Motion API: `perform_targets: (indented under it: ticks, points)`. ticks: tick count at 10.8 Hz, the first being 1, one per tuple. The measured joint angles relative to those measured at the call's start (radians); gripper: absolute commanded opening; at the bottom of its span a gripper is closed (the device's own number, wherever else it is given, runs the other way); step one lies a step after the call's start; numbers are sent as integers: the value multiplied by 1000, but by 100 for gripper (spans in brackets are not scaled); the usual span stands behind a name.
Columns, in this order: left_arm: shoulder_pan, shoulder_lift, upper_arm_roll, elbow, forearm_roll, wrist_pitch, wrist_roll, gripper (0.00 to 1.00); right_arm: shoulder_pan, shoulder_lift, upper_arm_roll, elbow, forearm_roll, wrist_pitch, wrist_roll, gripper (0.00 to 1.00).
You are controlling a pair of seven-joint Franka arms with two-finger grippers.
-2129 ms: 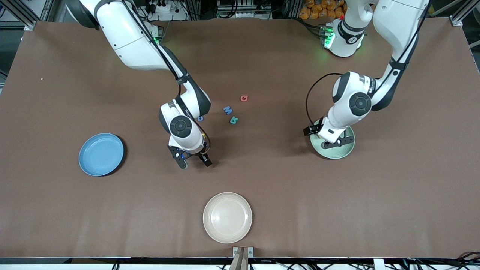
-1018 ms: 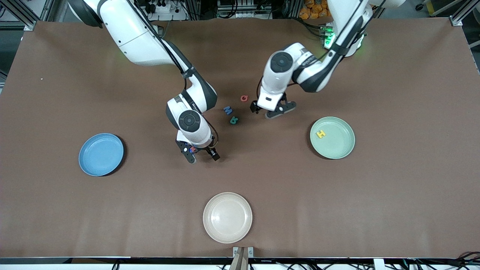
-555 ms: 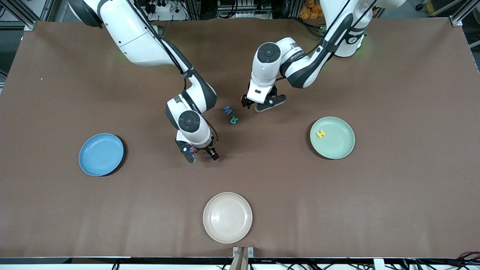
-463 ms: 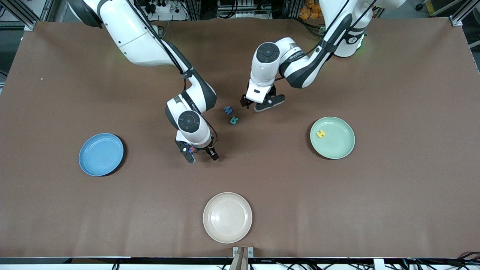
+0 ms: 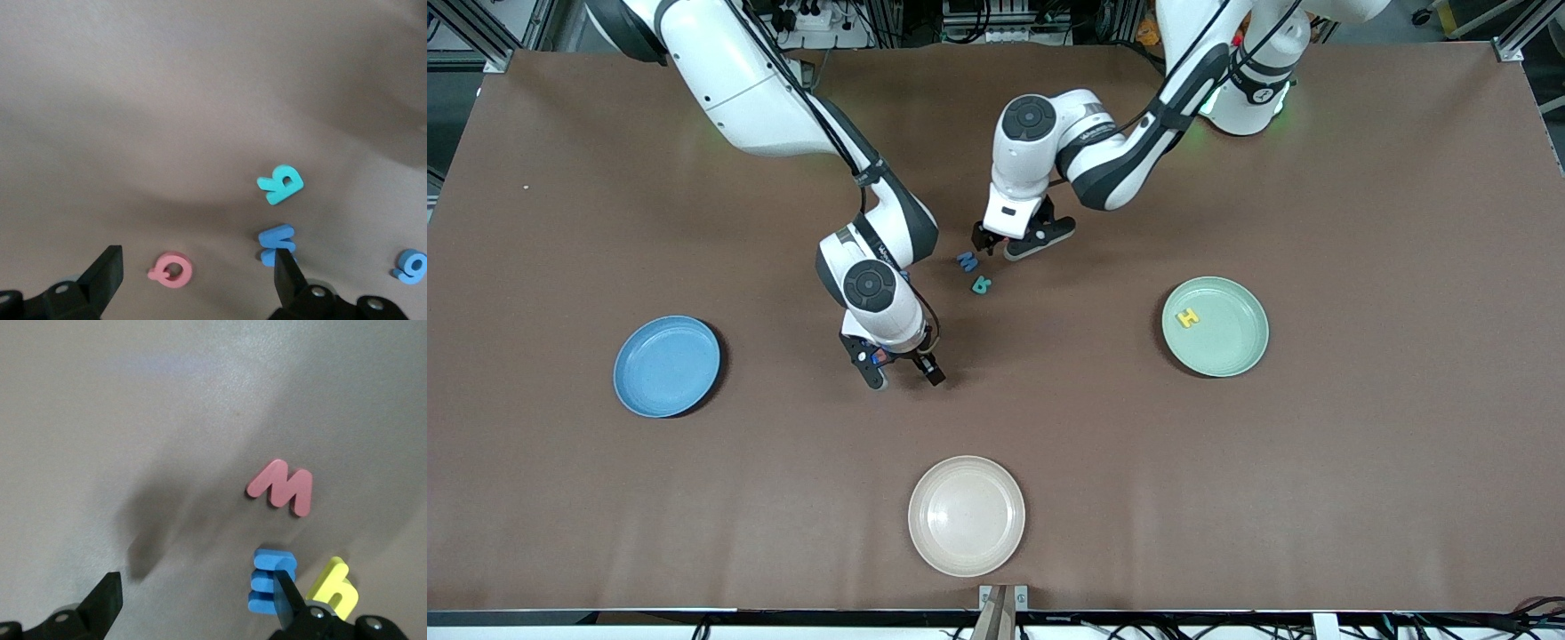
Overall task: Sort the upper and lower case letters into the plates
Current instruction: 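Move the left gripper to the pink q while the right gripper lowers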
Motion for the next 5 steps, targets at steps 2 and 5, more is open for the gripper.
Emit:
perform_targets:
  ticks: [2, 5]
  points:
    - [-12, 22, 0, 10, 5, 0, -8, 100, 0, -8, -1, -22, 0, 17, 0, 100]
    - [-27, 61, -1, -6, 73, -1, -25, 100, -2, -40, -2, -35, 0, -18, 0, 100]
